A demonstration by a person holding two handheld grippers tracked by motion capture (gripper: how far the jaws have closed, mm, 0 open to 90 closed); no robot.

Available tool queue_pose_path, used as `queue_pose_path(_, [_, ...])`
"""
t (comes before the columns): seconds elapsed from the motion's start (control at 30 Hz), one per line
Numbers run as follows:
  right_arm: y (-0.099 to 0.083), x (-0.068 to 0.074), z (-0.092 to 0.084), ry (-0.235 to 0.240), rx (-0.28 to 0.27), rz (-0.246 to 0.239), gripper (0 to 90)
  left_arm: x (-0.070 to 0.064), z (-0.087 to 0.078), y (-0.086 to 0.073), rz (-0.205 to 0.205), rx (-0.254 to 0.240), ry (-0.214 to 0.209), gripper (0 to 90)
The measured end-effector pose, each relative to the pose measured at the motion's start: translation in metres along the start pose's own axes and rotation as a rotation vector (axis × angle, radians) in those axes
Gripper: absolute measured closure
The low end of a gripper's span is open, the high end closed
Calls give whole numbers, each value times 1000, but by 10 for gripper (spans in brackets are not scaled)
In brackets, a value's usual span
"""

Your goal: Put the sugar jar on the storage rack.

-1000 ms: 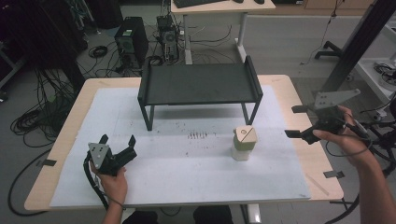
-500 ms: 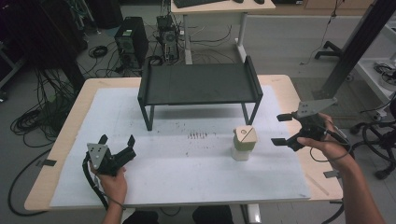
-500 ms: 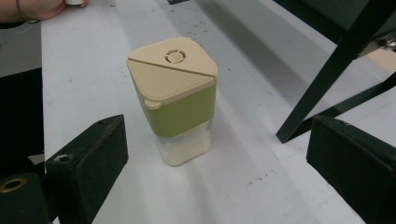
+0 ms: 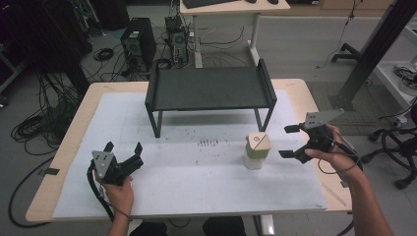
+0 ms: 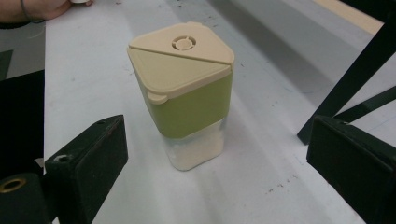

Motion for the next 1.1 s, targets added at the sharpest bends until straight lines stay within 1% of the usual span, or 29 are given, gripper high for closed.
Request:
queue_pose_path(0.13, [-2,1,7,6,-6,4,54,0,0,0,-1,0,0,29])
queue_pose_path(0.2, [-4,2,12,15,2,3,54,0,0,0,2,0,-1,29])
queue_pose_path(0.43, [-4,4,22,31,7,-2,54,-1,0,0,5,1,-1,29])
queue_pose_path(0.7, [-6,6,31,42,12,-8,55,-1,0,0,5,1,-1,29])
queue_pose_path(0.83, [-5,7,37,57,15,-12,55,-1,0,0,7,1,-1,29])
queue_pose_path(1.1, [-5,9,44,73,14,-9,49,-1,0,0,9,2,-1,29])
Point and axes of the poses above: each handheld gripper's, and its own axes: z roughly forward along the jaws, y roughly out of its top, x roughly to its left, the point moved 8 cm from there along z, roughly forward along the jaws, and after that the axes turned 10 degrees about x, right-handed, at the moved point
